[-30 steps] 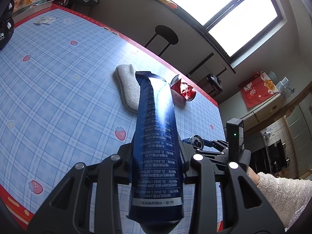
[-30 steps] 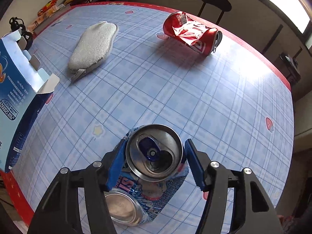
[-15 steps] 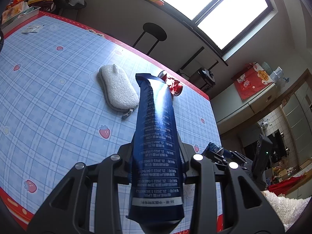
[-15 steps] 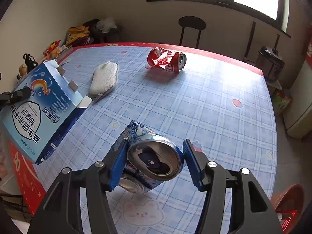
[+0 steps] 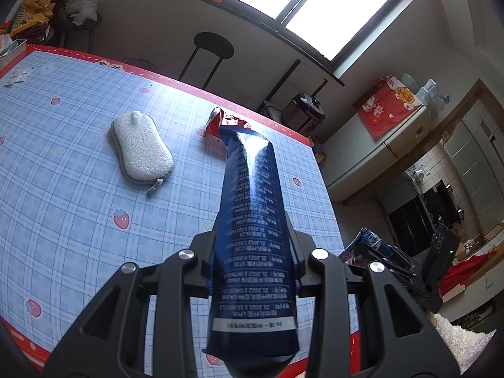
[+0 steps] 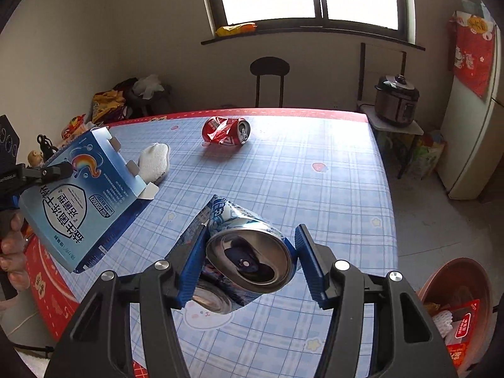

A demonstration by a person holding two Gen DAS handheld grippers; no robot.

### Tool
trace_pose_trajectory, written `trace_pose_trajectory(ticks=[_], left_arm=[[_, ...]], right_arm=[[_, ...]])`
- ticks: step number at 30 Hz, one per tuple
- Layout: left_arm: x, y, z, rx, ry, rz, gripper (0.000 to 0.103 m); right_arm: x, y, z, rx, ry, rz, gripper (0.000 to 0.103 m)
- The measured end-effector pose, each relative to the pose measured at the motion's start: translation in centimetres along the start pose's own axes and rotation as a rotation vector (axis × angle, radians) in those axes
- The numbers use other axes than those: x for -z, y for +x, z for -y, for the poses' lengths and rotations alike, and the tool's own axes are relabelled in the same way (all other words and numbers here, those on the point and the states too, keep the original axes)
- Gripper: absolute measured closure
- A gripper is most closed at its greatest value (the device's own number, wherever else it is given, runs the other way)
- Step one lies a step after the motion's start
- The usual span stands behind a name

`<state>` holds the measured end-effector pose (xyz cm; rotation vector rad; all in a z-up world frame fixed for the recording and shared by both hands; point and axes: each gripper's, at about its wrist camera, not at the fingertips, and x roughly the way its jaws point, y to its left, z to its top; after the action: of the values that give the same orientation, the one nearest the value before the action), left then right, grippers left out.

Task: Collect trash
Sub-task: 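Carry the blue box and silver cans to the bin with both tools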

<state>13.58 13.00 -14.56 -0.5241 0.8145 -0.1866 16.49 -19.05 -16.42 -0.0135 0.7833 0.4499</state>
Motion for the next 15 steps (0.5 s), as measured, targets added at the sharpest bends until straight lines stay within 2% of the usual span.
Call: trace_pose_trajectory(ticks=[7,15], left_arm=[[-0.8,1.0,5.3,0.020,0.115,-0.021,0.067],[-0.6,4.0,13.8,0.114,0.254,-0.069,0.067]], right_arm=[[1.0,-5.8,4.1,0.080,0.037,0.110,0.048],[3.1,-13.3,11.4,0.214,0.130,0.220,0.048]])
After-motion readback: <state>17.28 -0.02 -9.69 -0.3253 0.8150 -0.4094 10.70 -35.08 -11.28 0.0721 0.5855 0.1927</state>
